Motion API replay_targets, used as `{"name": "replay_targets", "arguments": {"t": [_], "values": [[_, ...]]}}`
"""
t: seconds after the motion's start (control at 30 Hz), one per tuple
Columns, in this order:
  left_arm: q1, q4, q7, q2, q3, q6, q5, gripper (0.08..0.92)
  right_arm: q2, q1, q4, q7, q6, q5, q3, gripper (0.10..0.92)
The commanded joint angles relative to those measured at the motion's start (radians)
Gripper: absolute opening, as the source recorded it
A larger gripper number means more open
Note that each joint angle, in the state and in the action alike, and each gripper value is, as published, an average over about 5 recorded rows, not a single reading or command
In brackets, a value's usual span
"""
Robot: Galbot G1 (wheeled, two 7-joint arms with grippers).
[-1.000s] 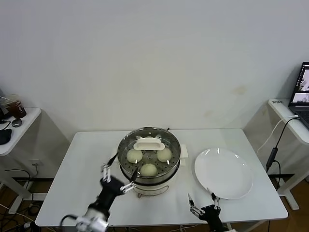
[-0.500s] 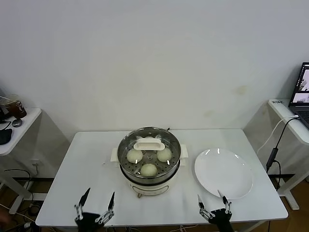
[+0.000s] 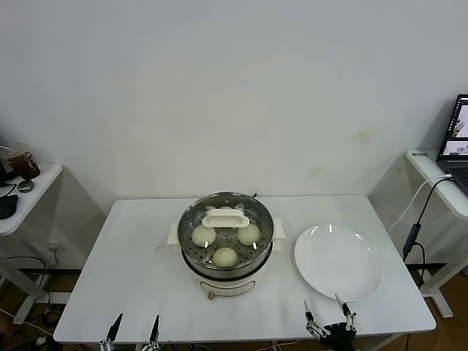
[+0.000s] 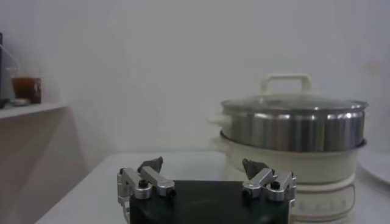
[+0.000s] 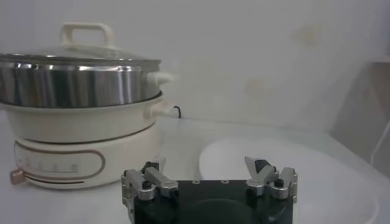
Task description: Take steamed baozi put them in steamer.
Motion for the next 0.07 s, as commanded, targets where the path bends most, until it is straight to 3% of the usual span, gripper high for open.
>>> {"name": "replay_targets", "arguments": {"t": [0.03, 0.07], "values": [[0.030, 0.038, 0.015, -0.020, -0.026, -0.046, -0.004, 0.823, -0.004, -0.014, 0.010, 0.014, 0.007, 0.003, -0.004, 0.823], [0.030, 0.037, 0.015, -0.019, -0.027, -0.046, -0.002, 0.823, -0.004, -0.014, 0.010, 0.014, 0.008, 0.002, -0.004, 0.823]]}}
